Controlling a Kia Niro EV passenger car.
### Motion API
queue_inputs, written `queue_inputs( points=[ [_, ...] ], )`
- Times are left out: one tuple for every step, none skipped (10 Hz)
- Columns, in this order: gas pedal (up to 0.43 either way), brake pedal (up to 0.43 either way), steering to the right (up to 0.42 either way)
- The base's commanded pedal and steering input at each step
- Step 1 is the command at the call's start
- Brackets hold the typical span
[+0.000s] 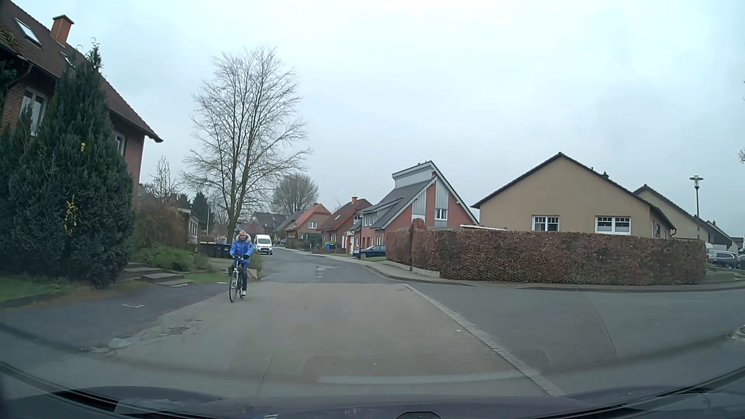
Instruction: Follow the waypoints while adhering to traffic rules and regulations
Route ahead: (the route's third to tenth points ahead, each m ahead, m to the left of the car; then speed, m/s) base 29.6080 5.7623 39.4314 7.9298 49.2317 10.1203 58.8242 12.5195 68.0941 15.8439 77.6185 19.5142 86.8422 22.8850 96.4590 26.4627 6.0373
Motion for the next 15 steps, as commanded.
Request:
queue_inputs(
  points=[
    [0.22, 0.0, -0.018],
    [0.22, 0.0, -0.018],
    [0.22, 0.0, -0.019],
    [0.22, 0.0, -0.024],
    [0.22, 0.0, -0.024],
    [0.22, 0.0, -0.024],
    [0.22, 0.0, -0.022],
    [0.22, 0.0, -0.023],
    [0.22, 0.0, -0.027],
    [0.22, 0.0, -0.028],
    [0.22, 0.0, -0.028],
    [0.209, 0.0, -0.027],
    [0.209, 0.0, -0.027],
    [0.209, 0.0, -0.027],
    [0.209, 0.0, -0.027]
  ],
)
